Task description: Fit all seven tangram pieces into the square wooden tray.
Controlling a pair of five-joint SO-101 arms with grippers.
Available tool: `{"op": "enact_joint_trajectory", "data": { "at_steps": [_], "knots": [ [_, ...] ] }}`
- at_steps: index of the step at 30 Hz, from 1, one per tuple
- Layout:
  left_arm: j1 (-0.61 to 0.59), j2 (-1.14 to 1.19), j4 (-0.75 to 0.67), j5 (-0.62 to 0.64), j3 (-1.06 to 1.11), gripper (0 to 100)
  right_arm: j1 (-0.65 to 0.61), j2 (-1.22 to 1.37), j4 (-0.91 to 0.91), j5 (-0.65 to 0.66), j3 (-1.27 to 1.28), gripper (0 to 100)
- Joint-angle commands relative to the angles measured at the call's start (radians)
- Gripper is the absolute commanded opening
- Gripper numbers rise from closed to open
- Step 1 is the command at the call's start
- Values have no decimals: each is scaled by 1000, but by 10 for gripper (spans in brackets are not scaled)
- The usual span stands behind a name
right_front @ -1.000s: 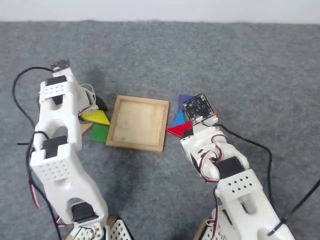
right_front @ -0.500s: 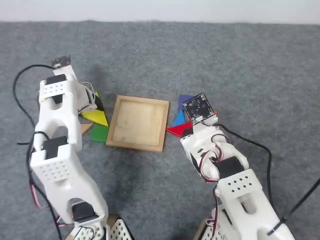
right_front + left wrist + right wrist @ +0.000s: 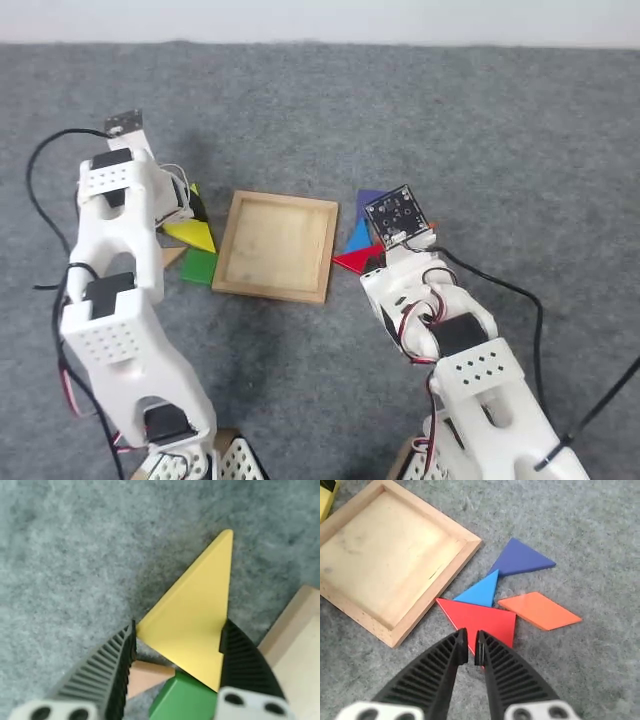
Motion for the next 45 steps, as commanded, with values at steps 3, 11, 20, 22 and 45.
{"op": "enact_joint_trajectory", "data": {
  "at_steps": [3,11,20,22,45],
  "knots": [
    [25,-115,-95,-18,82,235,-10,-36,-25,12,-6,44],
    [23,-140,-164,-74,133,237,-10,-36,-24,12,-6,44],
    [25,-149,-163,-81,134,183,-10,-36,-24,12,-6,44],
    [26,-149,-160,-81,134,165,-10,-36,-24,12,-6,45],
    [252,-354,-100,-123,217,152,-5,-36,-25,14,-6,45]
  ]
}}
